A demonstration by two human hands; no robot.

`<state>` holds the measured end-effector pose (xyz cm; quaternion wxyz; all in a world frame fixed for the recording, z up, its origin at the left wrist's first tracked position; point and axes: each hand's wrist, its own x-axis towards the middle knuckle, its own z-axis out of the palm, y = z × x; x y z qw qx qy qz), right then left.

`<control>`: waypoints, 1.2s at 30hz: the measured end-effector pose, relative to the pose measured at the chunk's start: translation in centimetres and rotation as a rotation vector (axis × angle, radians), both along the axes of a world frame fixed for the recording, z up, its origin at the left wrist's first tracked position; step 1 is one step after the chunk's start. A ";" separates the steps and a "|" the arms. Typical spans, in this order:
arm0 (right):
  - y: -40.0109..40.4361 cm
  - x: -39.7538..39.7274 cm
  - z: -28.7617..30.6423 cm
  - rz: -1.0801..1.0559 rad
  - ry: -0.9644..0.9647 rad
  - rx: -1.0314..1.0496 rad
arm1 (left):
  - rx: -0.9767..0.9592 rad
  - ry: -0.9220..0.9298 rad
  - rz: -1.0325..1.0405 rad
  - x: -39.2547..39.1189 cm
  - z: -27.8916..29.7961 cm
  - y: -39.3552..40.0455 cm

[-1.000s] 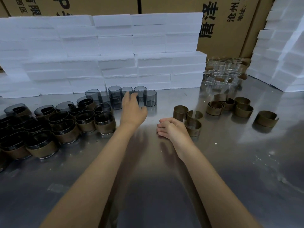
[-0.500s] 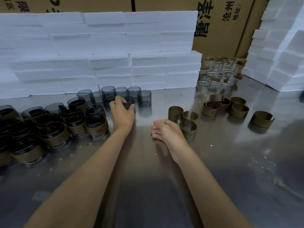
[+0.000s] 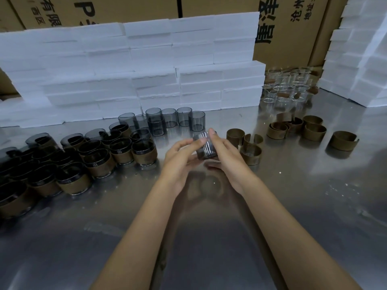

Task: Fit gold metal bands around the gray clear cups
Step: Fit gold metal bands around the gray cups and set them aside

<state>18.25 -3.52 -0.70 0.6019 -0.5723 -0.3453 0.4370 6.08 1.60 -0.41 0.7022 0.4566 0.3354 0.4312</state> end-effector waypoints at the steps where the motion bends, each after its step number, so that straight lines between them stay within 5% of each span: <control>1: 0.0 -0.1 0.0 0.029 0.014 0.007 | 0.002 -0.014 -0.032 -0.1 -0.2 -0.5; 7: -0.3 -0.4 0.0 0.118 -0.054 0.004 | 0.056 0.024 -0.094 -1.3 -0.3 -0.5; 10: 0.1 -0.9 -0.1 0.030 -0.204 -0.030 | 0.111 0.089 -0.099 -1.6 -0.2 -0.1; 13: 0.2 -1.4 -0.1 -0.014 -0.153 0.001 | 0.172 0.166 -0.081 -2.0 -0.1 0.1; 24: 0.3 -0.7 -0.3 -0.288 -0.289 0.170 | 0.138 0.077 0.106 -1.5 0.2 0.1; 36: 0.6 -1.6 -0.2 0.136 0.101 0.081 | 0.208 0.224 -0.144 -0.9 0.4 -1.1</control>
